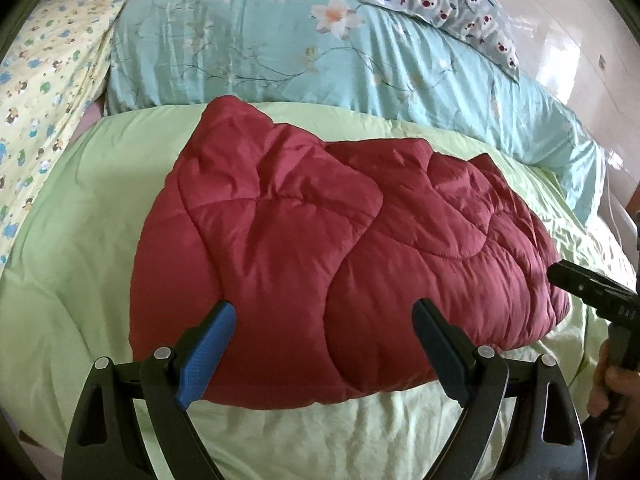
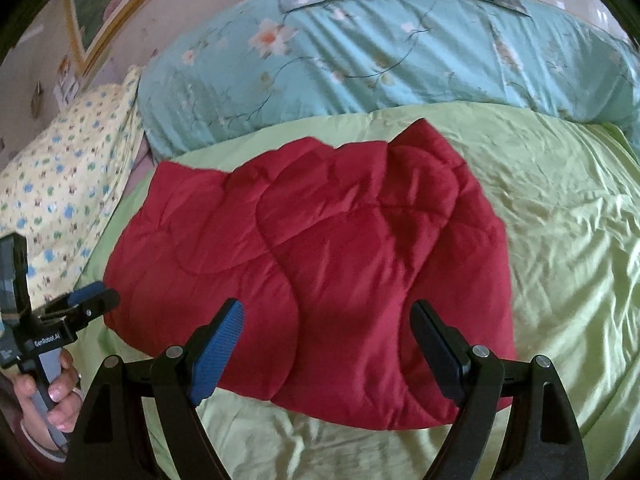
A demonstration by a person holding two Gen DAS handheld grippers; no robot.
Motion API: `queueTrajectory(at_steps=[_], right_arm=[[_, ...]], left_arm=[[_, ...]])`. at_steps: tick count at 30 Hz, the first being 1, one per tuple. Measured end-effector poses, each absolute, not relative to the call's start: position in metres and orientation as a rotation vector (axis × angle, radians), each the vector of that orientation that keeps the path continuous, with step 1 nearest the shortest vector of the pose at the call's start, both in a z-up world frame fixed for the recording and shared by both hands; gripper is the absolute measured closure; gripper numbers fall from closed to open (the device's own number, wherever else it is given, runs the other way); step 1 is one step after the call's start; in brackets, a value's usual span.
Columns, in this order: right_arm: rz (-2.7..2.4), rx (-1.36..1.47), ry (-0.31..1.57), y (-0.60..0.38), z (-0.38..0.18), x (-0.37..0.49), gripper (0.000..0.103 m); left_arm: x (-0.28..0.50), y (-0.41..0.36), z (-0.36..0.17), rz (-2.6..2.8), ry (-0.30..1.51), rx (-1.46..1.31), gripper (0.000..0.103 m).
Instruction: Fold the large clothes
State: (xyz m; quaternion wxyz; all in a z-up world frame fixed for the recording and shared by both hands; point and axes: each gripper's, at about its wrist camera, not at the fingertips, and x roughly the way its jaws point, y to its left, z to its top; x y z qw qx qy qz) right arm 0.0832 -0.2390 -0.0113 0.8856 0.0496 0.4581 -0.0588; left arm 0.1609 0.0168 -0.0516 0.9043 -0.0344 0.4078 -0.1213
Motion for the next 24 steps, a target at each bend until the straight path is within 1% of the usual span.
queueTrajectory(at_steps=[9,16,20,24], right_arm=[[-0.097,0.021,0.975,-0.219,-0.025,0.09,0.017],[-0.091,-0.018,1.003,-0.216,-0.041,0.102,0.016],[-0.093,-0.05,1.014,-0.215,-0.049,0.112,0.01],[-0.107,-0.064,1.044,-0.221,-0.057,0.128,0.009]], left_arm=[[0.162,0.0,-0.057,-0.257,0.837,-0.006,0.013],[0.178,-0.014,-0.074,-0.249,0.875,0.05,0.013],[0.194,-0.016,-0.081,-0.248,0.892,0.046,0.011],[0.219,-0.013,-0.09,-0.232,0.924,0.011,0.011]])
